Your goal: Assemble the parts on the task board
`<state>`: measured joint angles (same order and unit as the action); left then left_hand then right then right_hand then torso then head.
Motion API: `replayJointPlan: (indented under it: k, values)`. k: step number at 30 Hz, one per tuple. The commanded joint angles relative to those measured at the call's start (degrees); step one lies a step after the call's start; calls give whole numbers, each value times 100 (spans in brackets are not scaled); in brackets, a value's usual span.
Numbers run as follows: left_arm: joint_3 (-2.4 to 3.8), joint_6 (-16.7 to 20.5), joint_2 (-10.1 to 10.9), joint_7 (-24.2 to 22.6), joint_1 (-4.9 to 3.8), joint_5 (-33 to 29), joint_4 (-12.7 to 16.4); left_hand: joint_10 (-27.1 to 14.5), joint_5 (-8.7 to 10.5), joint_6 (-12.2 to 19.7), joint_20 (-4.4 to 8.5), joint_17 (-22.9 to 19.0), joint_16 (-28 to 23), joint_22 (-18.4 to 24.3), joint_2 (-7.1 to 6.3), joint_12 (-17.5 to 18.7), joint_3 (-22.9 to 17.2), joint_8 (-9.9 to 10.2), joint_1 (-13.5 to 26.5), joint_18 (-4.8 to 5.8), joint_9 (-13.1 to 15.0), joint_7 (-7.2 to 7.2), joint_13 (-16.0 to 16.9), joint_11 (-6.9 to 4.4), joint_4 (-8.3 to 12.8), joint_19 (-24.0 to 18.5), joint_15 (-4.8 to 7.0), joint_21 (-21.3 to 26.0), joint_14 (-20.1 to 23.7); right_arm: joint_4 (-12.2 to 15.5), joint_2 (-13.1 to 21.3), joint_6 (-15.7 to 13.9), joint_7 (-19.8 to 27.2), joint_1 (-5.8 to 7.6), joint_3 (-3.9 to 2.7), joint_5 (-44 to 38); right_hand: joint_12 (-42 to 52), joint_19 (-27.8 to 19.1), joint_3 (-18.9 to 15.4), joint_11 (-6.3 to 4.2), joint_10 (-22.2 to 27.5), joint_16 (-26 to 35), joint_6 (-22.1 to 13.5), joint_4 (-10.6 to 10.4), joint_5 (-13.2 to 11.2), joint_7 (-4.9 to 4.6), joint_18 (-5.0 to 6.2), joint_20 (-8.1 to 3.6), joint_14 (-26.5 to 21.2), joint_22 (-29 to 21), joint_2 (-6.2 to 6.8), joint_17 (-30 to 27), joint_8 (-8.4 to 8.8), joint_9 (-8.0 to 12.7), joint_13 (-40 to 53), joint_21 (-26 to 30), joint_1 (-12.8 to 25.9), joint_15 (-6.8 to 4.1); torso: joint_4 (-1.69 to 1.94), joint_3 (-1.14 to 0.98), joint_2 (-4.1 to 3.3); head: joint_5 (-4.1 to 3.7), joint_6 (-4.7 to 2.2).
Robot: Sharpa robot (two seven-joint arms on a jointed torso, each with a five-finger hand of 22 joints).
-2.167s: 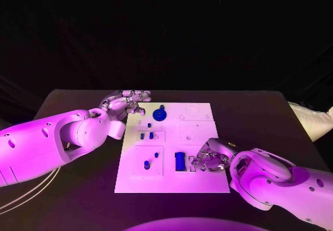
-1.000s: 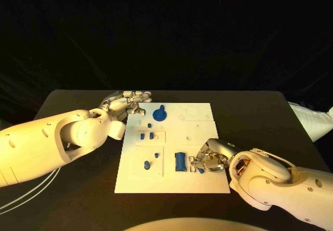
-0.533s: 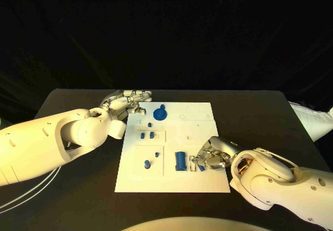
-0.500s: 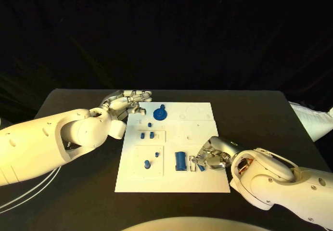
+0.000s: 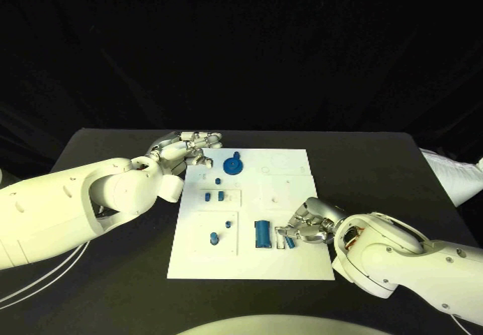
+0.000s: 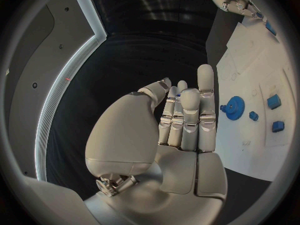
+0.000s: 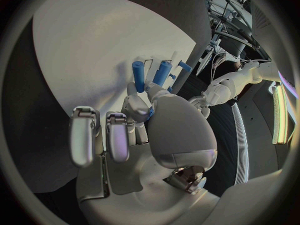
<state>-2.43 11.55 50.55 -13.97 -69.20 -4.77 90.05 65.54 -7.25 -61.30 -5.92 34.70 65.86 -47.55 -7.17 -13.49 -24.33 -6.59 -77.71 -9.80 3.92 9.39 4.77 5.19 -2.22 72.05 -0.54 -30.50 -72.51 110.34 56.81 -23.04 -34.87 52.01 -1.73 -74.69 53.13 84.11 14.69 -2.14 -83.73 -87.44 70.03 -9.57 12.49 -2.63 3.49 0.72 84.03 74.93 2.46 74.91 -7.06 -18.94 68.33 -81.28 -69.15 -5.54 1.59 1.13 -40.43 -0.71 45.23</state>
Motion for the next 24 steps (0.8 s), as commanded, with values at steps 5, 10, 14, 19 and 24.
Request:
replayJointPlan:
  k: [5, 10, 14, 19, 24]
  values:
    - [3, -129, -12, 16, -4, 15, 22, -28, -31, 43, -14, -5, 9, 5, 12, -6, -2, -35, -6, -63, -6, 7, -7, -1, 4, 33, 14, 14, 33, -62, -98, 72, -59, 19, 0, 165, 49, 118, -67, -13, -84, -39, 93, -15, 39, 60, -58, -44, 539, 227, -14, 1226, -12, 3, 27, -29, 77, -30, -9, -7, -4, 12, -9]
    - [3, -138, -10, 29, -4, 18, 24, -28, -31, 43, -14, -5, 9, 5, 12, -6, -2, -35, -6, -63, -6, 7, -7, -1, 4, 33, 14, 14, 33, -66, -131, -13, -60, 25, 0, 213, 95, 125, -101, -18, -100, -53, 108, -43, 47, 66, -61, -47, 543, 243, -26, 1245, -21, -3, 61, -39, 118, -34, -6, -9, -4, 24, -4]
    - [3, -146, -8, 39, -4, 23, 24, -31, -29, 44, -14, -12, 7, 7, 10, -10, 1, -36, -4, -63, -6, 9, -8, 1, 5, 33, 13, 17, 37, -66, -149, -35, -58, 28, 0, 267, 112, 130, -122, -21, -110, -62, 117, -71, 61, 70, -63, -49, 545, 256, -47, 1256, -26, -7, 76, -48, 152, -36, -14, -14, -4, 36, -13]
    - [3, -152, -8, 43, -4, 27, 26, -31, -29, 44, -14, -12, 7, 7, 10, -10, 1, -36, -4, -63, -6, 9, -8, 1, 5, 33, 13, 17, 37, -73, -170, -28, -59, 29, -1, 199, 106, 131, -124, -22, -109, -61, 117, -72, 64, 70, -64, -50, 545, 261, -49, 1255, -26, -7, 73, -51, 153, -37, -18, -12, -7, 37, -15]
    - [3, -151, -6, 49, -4, 29, 29, -31, -29, 44, -14, -12, 7, 7, 10, -10, 1, -36, -4, -63, -6, 9, -8, 1, 5, 33, 13, 17, 37, -77, -182, 70, -65, 29, -1, 137, 105, 131, -124, -22, -109, -63, 117, -71, 66, 71, -64, -50, 545, 260, -48, 1257, -26, -7, 73, -50, 151, -37, -16, -12, -7, 41, -9]
